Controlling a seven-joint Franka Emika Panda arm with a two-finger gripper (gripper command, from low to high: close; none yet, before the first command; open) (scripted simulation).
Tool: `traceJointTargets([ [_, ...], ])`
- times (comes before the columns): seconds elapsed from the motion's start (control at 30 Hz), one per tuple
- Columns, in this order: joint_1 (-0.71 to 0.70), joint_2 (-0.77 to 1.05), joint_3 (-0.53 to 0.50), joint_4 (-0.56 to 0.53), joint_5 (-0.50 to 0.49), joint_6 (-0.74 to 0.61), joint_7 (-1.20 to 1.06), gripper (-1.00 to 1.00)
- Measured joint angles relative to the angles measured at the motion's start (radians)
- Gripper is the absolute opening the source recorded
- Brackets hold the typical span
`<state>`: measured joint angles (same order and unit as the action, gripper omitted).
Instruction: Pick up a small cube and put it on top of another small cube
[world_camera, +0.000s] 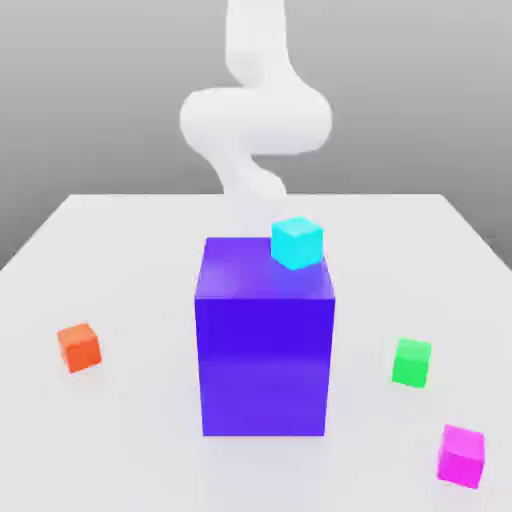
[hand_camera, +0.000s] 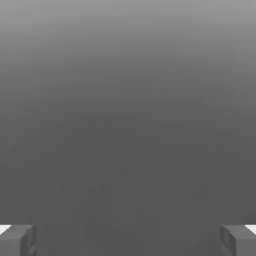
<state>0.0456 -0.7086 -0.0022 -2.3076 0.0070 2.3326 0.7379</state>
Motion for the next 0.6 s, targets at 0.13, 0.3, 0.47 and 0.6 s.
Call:
traceJointTargets([
  [0.13, 0.068, 0.151, 0.003, -0.012, 0.015, 0.054, -0.105, 0.0],
  [0.3, 0.14, 0.333, 0.019, -0.027, 0.034, 0.118, -0.231, 0.0],
  [0.47, 0.202, 0.514, 0.048, -0.042, 0.042, 0.183, -0.351, 0.0],
  [0.6, 0.254, 0.659, 0.077, -0.055, 0.031, 0.235, -0.433, 0.0],
])
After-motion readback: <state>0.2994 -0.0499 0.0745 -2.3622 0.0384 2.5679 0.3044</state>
